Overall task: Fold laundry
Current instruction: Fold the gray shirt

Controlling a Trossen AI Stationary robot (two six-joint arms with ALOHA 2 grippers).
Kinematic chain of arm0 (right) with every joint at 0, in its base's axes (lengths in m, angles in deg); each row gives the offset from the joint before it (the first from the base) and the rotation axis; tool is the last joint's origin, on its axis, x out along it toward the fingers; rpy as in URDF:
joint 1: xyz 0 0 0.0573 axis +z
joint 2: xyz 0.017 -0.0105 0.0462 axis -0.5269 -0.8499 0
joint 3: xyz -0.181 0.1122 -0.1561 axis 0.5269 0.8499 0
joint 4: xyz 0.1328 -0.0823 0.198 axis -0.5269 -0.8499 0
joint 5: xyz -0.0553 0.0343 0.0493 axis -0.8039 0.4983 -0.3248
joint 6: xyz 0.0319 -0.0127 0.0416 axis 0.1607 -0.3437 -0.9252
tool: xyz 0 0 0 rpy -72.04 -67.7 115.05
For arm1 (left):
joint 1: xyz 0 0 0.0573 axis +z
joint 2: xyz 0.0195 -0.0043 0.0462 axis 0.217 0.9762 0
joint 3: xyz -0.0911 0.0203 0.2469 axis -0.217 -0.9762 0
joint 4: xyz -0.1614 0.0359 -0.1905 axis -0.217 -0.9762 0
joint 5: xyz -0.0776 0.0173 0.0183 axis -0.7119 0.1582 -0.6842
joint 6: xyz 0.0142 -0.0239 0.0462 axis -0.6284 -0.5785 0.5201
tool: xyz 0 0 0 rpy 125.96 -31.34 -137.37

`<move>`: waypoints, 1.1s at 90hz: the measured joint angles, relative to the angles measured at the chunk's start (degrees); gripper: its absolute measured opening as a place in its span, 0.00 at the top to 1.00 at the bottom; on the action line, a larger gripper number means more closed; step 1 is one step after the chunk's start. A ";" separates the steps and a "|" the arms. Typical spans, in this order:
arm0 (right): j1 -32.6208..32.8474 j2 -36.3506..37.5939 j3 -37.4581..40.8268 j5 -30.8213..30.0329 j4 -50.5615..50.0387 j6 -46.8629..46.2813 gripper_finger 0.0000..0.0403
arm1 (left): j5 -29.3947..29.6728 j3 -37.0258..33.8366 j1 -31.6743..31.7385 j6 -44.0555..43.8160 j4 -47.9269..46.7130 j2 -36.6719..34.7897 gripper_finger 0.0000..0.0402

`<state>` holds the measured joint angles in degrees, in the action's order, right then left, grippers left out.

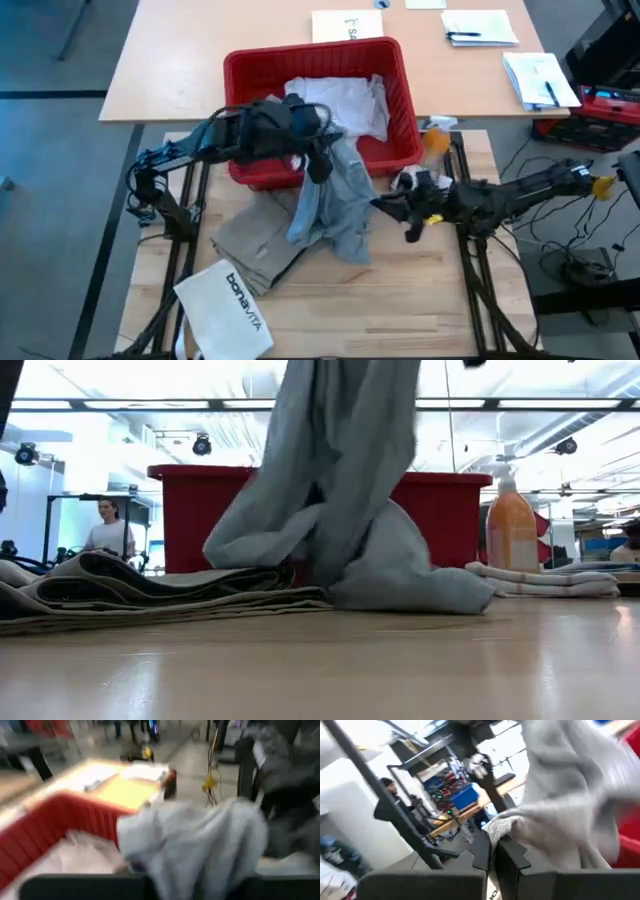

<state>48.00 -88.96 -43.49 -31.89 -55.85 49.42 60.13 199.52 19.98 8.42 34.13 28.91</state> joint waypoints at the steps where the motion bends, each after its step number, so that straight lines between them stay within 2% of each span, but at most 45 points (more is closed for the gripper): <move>1: 0.11 0.19 -0.24 -0.01 -0.56 0.00 1.00 | -1.03 -0.56 0.57 -0.65 -0.13 0.01 0.72; 15: 0.41 0.64 -2.95 -0.18 -9.33 -2.43 1.00 | -15.54 -9.76 6.95 -7.51 5.88 0.02 0.28; 22: 0.28 0.68 -3.49 -2.04 -10.99 -4.87 1.00 | -16.51 -13.55 7.30 -9.26 9.99 -0.16 0.09; 27: -0.45 1.01 -3.68 -4.01 -12.49 -7.60 1.00 | -14.03 -15.43 6.24 -9.27 11.96 -0.93 0.03; 33: -1.96 1.39 -3.81 -5.85 -13.65 -10.23 1.00 | -10.79 -16.85 4.20 -8.10 12.13 -2.53 0.05; 41: -4.47 1.63 -3.82 -6.11 -13.07 -12.65 1.00 | -7.13 -18.45 -0.13 -4.97 13.64 -4.64 0.13; 54: -8.46 1.60 -3.91 -5.13 -12.76 -15.41 1.00 | 2.59 -25.10 -10.41 3.67 22.03 -5.62 0.23; 60: -10.21 1.63 -3.91 -5.15 -12.62 -16.57 1.00 | 13.42 -30.11 -16.02 7.13 28.66 -5.64 0.25; 69: -12.59 1.61 -3.91 -5.06 -11.14 -17.96 1.00 | 36.55 -38.64 -23.04 9.38 41.15 -4.57 0.27; 74: -14.02 1.40 -3.91 -3.69 -9.38 -18.26 1.00 | 43.96 -43.51 -25.23 11.31 48.42 -2.89 0.29; 88: -17.74 0.37 -3.91 0.69 -7.95 -20.49 1.00 | 44.98 -51.75 -26.83 11.73 64.01 2.35 0.31; 99: -19.82 -0.74 -3.91 3.30 -7.52 -21.69 1.00 | 45.37 -52.35 -26.40 8.59 65.79 7.10 0.30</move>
<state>28.18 -89.70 -47.40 -28.59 -63.38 27.72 105.51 147.17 -6.42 17.01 99.92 36.01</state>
